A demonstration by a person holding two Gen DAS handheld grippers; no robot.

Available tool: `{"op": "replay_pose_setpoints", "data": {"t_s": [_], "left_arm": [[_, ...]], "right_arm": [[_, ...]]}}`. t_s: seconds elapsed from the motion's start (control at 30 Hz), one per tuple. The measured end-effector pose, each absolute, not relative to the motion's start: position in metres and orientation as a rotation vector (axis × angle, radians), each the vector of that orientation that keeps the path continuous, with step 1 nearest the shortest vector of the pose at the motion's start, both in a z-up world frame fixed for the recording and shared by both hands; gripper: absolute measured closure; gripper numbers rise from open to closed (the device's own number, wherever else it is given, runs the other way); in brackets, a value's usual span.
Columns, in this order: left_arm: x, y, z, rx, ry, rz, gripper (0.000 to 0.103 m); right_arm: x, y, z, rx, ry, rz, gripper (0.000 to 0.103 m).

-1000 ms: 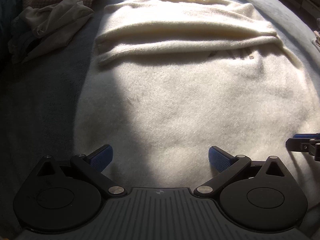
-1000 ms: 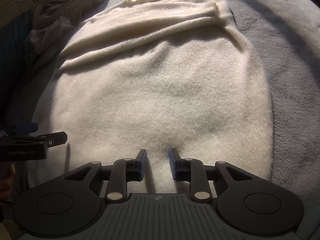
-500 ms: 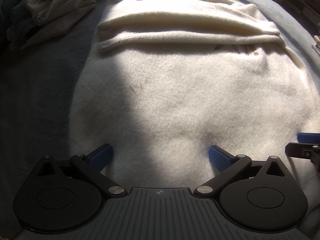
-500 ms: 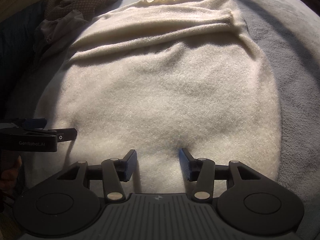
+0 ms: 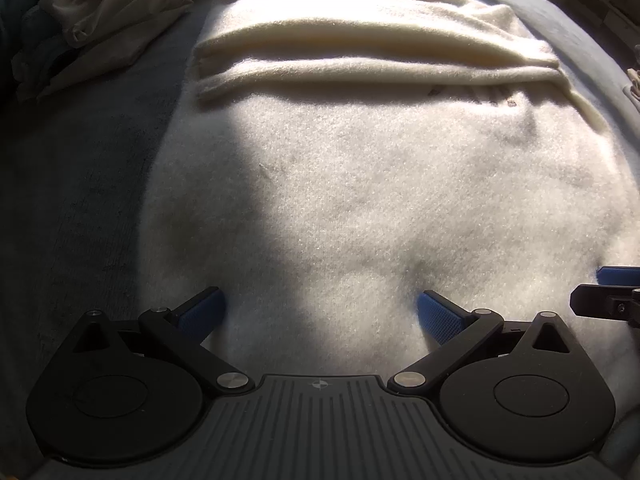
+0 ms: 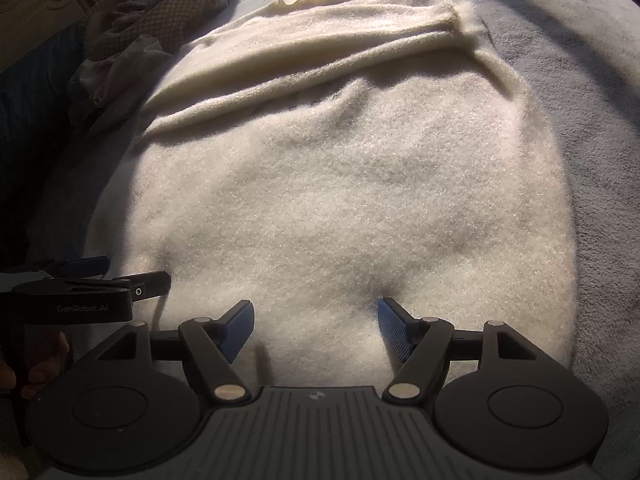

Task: Fold clothes

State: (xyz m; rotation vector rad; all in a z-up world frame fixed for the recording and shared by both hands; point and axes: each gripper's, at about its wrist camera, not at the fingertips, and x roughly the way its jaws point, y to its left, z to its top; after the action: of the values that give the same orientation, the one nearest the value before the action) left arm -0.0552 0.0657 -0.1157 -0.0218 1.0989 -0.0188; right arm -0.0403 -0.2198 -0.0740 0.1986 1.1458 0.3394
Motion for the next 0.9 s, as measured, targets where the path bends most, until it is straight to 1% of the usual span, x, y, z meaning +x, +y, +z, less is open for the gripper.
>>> {"op": "replay_pose_setpoints", "data": {"t_s": [0.17,0.9], "left_arm": [[-0.0555,0.066,-0.1163,-0.026,1.099,-0.023,0.0],[-0.0568,0.0658,-0.1155,-0.02,1.09,-0.022,0.0]], "right_arm": [[-0.0369,-0.2251,-0.074,0.248,1.16,0.335,0.031],[-0.036,-0.2246,-0.0745,0.241,1.166,0.335,0.031]]}}
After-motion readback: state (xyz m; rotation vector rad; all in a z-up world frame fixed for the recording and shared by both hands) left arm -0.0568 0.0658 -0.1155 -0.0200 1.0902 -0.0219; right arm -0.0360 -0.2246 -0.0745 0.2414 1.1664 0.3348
